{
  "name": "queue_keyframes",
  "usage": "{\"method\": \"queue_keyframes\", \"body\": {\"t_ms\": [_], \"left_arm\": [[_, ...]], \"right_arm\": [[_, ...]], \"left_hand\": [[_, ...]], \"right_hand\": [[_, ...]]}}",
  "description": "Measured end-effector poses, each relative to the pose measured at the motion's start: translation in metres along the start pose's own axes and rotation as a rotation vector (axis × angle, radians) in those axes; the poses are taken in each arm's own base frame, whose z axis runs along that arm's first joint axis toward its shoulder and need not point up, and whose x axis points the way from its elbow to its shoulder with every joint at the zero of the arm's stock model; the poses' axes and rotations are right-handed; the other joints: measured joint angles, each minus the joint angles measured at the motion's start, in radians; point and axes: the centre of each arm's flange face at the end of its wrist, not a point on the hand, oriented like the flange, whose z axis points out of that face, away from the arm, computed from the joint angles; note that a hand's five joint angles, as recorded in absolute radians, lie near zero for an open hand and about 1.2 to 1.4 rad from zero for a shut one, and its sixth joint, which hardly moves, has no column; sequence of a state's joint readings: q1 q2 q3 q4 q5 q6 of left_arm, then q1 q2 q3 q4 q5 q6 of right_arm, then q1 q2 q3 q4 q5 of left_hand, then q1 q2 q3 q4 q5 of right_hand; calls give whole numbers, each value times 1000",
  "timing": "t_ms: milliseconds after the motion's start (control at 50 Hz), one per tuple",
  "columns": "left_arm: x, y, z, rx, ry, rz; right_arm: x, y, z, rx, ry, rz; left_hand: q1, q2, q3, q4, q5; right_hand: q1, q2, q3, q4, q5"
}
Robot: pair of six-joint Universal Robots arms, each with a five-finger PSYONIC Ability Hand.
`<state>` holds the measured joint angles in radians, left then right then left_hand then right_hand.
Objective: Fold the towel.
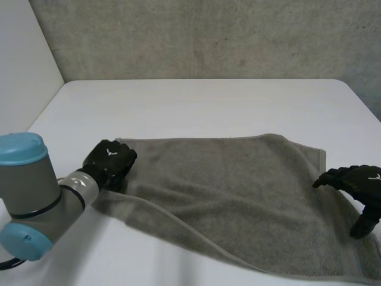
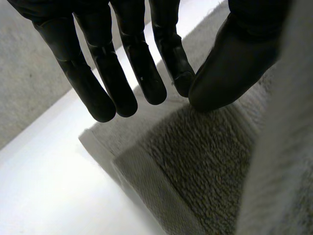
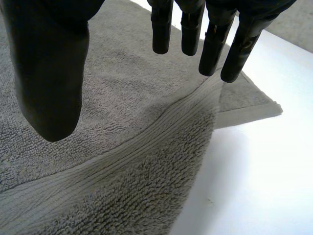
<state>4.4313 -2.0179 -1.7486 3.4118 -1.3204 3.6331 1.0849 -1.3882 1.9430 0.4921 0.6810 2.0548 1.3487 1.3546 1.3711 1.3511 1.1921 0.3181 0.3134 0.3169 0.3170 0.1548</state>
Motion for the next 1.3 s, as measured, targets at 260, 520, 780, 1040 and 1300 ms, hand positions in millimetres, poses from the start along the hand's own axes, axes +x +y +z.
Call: {"method": "queue_keyframes", "body": {"t_ms": [260,520,780,1040,1300], "left_arm": [[-10,-1,-4,-42,-44,-9],[-39,-60,-40,125,-153,27],[17,-38,-112,-11,146,-32],[36,11,-143,-183,241,36],[25,28,-126,-185,198,91]], "right_arm": [[-1,3,2,-6,-15,13],[-3,3,3,-6,-23,14],[-3,4,3,-7,-22,16],[-5,4,3,-9,-28,12],[-6,5,3,-10,-32,16]], "left_hand": [[-986,-981,-1014,-1018,-993],[-1102,-1121,-1129,-1110,-1127],[-858,-868,-882,-862,-875],[-707,-710,-731,-707,-723],[-709,-717,-733,-710,-730]], "right_hand": [[0,0,0,0,0],[0,0,0,0,0],[0,0,0,0,0],[0,0,0,0,0],[0,0,0,0,0]]}}
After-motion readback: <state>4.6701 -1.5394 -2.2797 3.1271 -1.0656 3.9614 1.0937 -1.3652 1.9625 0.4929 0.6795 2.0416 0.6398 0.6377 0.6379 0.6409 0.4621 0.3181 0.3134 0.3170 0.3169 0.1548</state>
